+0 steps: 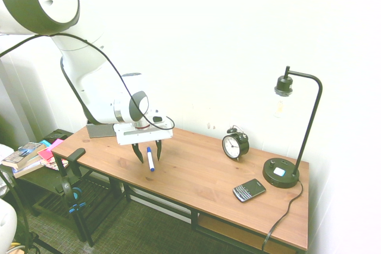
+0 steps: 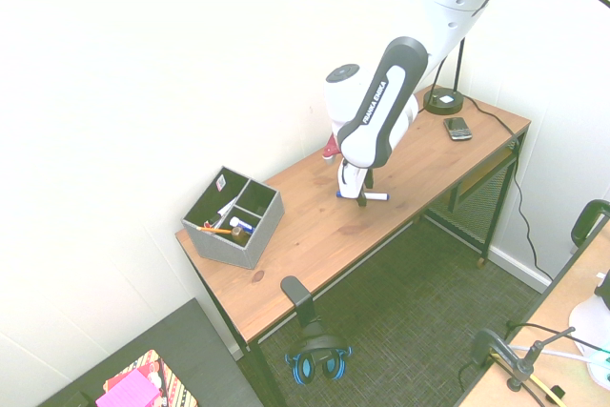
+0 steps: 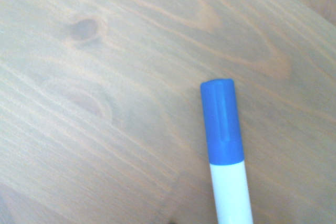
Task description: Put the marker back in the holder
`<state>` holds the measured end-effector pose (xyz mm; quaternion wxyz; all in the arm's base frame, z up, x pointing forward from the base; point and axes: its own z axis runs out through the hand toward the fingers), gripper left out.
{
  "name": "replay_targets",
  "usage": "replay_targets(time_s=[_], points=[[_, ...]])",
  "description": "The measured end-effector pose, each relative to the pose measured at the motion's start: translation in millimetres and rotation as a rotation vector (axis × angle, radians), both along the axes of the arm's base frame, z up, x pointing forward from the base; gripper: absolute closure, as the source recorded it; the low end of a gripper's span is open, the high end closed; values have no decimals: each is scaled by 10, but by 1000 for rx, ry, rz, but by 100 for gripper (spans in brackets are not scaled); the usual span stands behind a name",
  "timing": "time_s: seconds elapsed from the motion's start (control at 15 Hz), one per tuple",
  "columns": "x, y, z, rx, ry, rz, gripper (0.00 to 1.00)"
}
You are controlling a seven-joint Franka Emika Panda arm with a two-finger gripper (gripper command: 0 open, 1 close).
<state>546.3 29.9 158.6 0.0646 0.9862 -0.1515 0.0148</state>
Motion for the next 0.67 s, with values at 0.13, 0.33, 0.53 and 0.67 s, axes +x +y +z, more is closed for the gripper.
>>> replay_targets(time_s=[0.13, 0.33, 0.53, 0.67], points=[[-8, -17, -8, 18, 14, -6, 100], [-17, -28, -15, 32, 20, -10, 100], [-26, -26, -23, 41, 23, -13, 100], [-27, -21, -22, 45, 23, -18, 100]])
